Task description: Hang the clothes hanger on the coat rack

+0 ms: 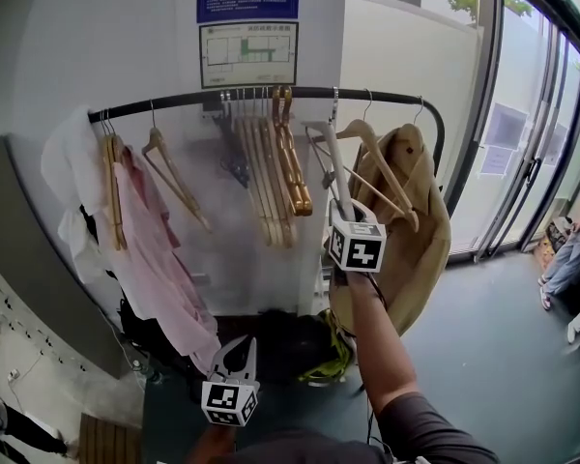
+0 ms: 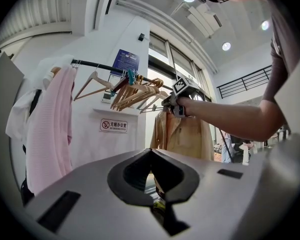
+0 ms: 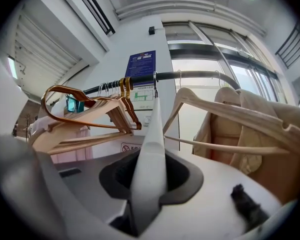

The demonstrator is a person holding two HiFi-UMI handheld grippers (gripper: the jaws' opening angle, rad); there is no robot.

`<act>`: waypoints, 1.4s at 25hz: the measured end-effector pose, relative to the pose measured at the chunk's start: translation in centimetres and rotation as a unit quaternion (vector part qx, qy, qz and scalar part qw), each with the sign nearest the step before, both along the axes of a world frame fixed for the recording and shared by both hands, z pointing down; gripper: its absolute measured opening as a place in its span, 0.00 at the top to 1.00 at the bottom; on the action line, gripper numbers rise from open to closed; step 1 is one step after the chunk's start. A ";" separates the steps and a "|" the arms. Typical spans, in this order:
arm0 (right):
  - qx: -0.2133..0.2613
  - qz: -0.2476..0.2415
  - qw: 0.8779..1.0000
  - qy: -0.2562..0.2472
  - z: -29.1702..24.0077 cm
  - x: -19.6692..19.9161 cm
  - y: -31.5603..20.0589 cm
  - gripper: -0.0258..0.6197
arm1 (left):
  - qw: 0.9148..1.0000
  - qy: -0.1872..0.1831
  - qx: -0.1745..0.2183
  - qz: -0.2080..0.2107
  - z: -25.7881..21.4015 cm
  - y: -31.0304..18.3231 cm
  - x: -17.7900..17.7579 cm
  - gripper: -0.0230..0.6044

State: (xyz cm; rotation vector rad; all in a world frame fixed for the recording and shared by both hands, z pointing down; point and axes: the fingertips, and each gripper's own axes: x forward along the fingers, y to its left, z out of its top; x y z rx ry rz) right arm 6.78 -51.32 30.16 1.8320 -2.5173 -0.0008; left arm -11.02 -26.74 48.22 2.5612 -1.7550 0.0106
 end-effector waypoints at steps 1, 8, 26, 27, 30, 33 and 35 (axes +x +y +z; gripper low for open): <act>0.009 -0.002 1.000 0.000 0.0 -0.1 0.1 0.84 | 1.000 -0.001 0.000 0.001 0.0 -0.1 0.1 0.95; 0.091 -0.008 0.996 -0.003 -0.5 0.7 5.7 0.67 | 1.000 0.001 -0.005 0.013 0.5 -0.6 0.8 0.95; 0.029 -0.026 0.998 0.052 14.3 0.2 20.1 0.82 | 1.000 -0.002 0.003 0.031 -0.5 -3.0 2.0 0.95; 0.030 -0.026 0.998 0.054 14.4 0.0 20.3 0.84 | 0.999 -0.002 0.002 0.033 -0.4 -3.0 2.0 0.95; 0.037 -0.024 0.997 0.058 14.1 -0.5 20.5 0.90 | 0.999 0.001 0.007 0.043 -0.7 -3.0 2.4 0.95; 0.037 -0.021 0.998 0.045 14.2 -0.4 20.7 0.94 | 0.999 0.003 0.014 0.052 -1.2 -2.9 3.0 0.95; 0.032 -0.022 0.999 0.034 14.5 -0.3 20.9 0.94 | 0.998 0.002 0.015 0.056 -1.4 -2.9 3.4 0.95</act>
